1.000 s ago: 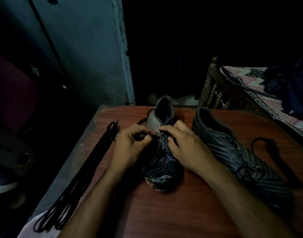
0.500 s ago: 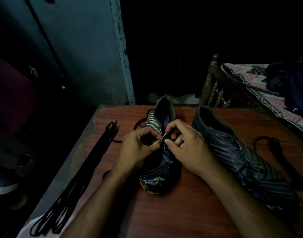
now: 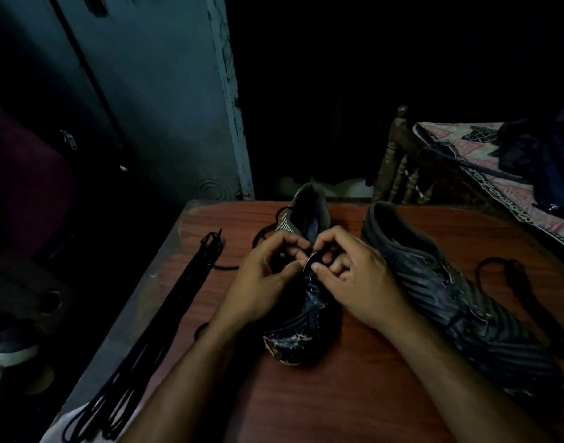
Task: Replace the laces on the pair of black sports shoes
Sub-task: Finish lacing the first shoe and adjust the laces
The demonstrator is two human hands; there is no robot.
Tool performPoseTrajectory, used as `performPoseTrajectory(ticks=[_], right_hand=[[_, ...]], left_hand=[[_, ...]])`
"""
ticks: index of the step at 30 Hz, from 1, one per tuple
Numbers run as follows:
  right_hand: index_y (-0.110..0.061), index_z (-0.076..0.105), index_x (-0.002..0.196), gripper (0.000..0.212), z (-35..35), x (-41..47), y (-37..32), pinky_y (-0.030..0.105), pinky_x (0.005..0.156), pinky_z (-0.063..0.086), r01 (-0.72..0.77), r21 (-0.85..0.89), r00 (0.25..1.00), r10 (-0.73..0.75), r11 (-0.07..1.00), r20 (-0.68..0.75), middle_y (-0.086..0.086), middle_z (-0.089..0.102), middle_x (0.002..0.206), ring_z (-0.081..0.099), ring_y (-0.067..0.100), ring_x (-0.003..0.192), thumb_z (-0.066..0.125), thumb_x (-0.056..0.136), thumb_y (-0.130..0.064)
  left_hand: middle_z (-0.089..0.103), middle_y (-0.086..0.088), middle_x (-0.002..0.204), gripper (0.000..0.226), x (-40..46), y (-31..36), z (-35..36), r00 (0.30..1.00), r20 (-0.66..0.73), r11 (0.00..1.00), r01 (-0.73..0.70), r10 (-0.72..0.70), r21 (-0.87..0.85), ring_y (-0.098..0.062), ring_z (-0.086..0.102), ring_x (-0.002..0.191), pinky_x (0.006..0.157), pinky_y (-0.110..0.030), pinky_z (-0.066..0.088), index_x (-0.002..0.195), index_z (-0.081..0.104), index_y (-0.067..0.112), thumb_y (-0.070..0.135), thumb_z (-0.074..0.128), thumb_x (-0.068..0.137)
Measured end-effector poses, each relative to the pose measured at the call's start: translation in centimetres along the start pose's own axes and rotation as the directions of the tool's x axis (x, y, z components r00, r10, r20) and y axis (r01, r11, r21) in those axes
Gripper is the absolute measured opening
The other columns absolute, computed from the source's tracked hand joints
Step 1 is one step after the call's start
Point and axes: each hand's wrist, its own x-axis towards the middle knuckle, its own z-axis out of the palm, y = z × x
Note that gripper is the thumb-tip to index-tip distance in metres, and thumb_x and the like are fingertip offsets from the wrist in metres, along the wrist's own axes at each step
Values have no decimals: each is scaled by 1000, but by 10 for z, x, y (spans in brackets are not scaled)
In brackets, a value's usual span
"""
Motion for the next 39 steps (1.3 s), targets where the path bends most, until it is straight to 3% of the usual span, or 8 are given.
performPoseTrajectory(ticks=[7,11,15,18,23,27,35,39], right_hand=[[-36,56,97,31,-1,1,0,44,61,56,3,28,1000,-4,1000,19,-13,52,87,60,19,65,74,87,-13],[-36,59,101,31,-2,0,2,40,58,56,7,36,1000,-7,999,27,-10,53,87,60,19,64,74,87,-12],[-39,61,111,38,-2,1,3,26,55,48,19,53,999,-21,998,36,-10,52,89,59,17,65,74,87,-12],[-41,57,115,44,-4,0,1,27,56,52,-6,54,999,3,999,46,-7,56,90,62,17,65,75,86,-13],[-23,68,92,19,-6,-1,-6,21,57,49,67,-31,997,-66,997,28,-9,59,91,62,15,64,79,81,-12],[-19,74,88,10,-6,0,-7,18,61,49,94,-102,995,-92,990,26,-12,60,91,62,11,67,80,82,-15],[-24,61,77,14,-4,-3,-12,29,57,50,114,-125,993,-115,986,-6,-13,55,83,59,10,66,73,82,-20],[-26,56,75,12,-3,-4,-15,31,53,50,27,4,993,-26,1000,-112,-12,66,77,62,9,63,66,76,-32]], left_hand=[[68,3,93,22,1,-2,-2,1000,12,1000,19,-19,-23,-9,60,75,71,-33,46,113,66,27,13,68,96],[70,4,92,23,0,-2,-2,999,44,999,27,-28,24,-11,62,77,73,-32,49,111,68,29,15,69,92],[70,1,91,25,0,0,-4,997,52,995,69,-65,-71,-14,64,79,73,-33,51,115,66,19,6,71,94],[71,-1,90,30,0,1,-5,995,38,989,101,-97,-105,-16,64,77,72,-35,52,119,65,17,3,70,93],[72,-8,90,38,0,3,-9,992,51,983,124,-118,-138,-19,66,81,72,-31,55,124,66,15,-5,69,92],[71,-24,104,45,-1,3,-12,991,83,985,115,-105,-127,-22,69,90,80,-31,58,131,66,15,-3,71,90],[75,-9,96,43,0,5,-11,993,53,988,111,-106,-111,-19,69,86,77,-30,59,125,67,16,7,76,84],[72,0,90,41,0,4,-12,992,59,991,112,-107,-79,-13,66,82,73,-25,55,123,68,16,-10,66,91]])
